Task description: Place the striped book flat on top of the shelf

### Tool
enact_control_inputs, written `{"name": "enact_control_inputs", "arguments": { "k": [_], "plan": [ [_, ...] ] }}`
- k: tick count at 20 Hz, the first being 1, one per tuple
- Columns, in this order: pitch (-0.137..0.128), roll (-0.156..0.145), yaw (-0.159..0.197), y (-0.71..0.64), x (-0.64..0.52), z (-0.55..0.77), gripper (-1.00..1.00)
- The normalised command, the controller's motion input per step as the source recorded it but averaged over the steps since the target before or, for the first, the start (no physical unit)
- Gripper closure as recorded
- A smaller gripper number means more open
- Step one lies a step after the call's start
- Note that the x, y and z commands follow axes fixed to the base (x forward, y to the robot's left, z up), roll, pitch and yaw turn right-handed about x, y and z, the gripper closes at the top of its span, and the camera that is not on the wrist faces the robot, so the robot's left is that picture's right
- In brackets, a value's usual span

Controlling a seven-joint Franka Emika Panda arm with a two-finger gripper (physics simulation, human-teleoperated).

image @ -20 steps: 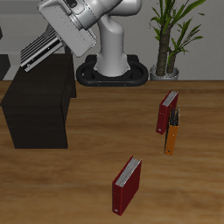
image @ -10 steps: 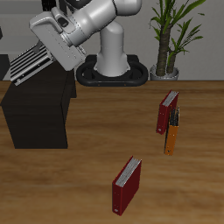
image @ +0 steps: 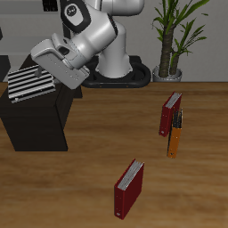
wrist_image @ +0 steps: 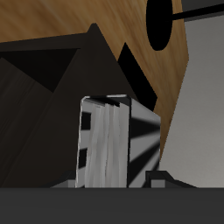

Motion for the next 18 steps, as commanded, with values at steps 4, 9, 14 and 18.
{"name": "enact_control_inputs", "arguments": {
  "k": [4, 9, 14, 18],
  "plan": [
    [0.094, 0.081, -0.049, 0.26, 0.13, -0.21, -1.0],
    [0.033, 0.105, -0.031, 0.4, -0.02, 0.0, -1.0],
    [-0.01, 0.17, -0.057, 0.49, -0.07, 0.18, -1.0],
    [-0.04, 0.095, -0.002, 0.31, -0.04, 0.12, -1.0]
  ]
}}
